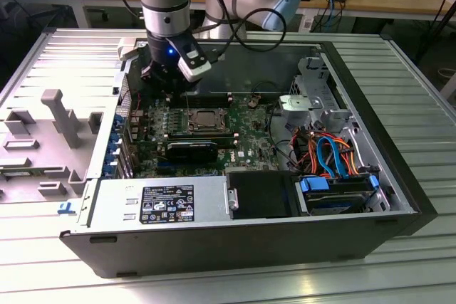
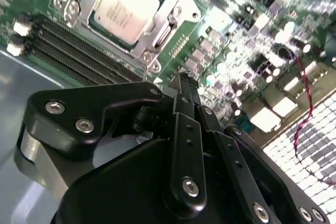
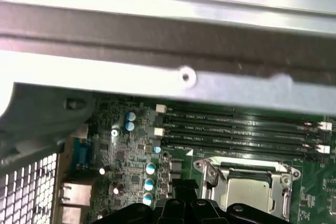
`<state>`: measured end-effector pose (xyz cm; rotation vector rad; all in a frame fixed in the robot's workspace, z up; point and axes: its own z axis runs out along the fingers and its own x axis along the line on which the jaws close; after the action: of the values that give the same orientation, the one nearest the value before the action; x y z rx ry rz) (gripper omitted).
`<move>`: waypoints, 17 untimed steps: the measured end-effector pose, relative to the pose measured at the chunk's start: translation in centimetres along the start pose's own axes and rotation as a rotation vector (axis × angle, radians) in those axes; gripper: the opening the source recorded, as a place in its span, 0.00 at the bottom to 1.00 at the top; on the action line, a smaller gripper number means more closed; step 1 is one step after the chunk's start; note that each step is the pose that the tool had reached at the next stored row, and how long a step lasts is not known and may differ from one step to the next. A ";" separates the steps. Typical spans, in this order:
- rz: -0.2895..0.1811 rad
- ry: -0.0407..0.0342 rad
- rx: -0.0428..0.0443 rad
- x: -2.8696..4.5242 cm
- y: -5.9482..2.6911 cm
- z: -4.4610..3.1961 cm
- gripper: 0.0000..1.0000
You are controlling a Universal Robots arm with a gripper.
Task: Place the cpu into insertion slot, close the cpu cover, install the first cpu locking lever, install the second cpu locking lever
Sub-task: 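Install the first cpu locking lever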
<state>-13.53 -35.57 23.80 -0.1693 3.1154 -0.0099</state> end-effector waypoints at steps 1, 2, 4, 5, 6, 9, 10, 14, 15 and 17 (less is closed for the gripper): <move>0.000 -0.0002 -0.0001 0.00 0.28 0.00 0.11; 0.000 -0.0001 -0.0001 -0.02 0.63 0.00 0.11; 0.000 0.0000 -0.0001 -0.06 1.37 -0.01 0.11; 0.000 -0.0001 -0.0001 -0.09 1.86 0.00 0.11; 0.000 -0.0001 0.0000 -0.09 1.87 -0.01 0.11; 0.000 -0.0001 -0.0001 -0.09 1.87 -0.01 0.11; 0.000 -0.0001 -0.0001 -0.09 1.87 -0.01 0.11; 0.000 -0.0001 -0.0001 -0.17 1.86 -0.01 0.11; 0.000 -0.0001 -0.0001 -0.19 1.86 0.00 0.11; 0.000 -0.0001 -0.0001 -0.22 1.86 -0.01 0.11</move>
<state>-13.51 -33.70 23.79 -0.1691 3.1154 -0.0097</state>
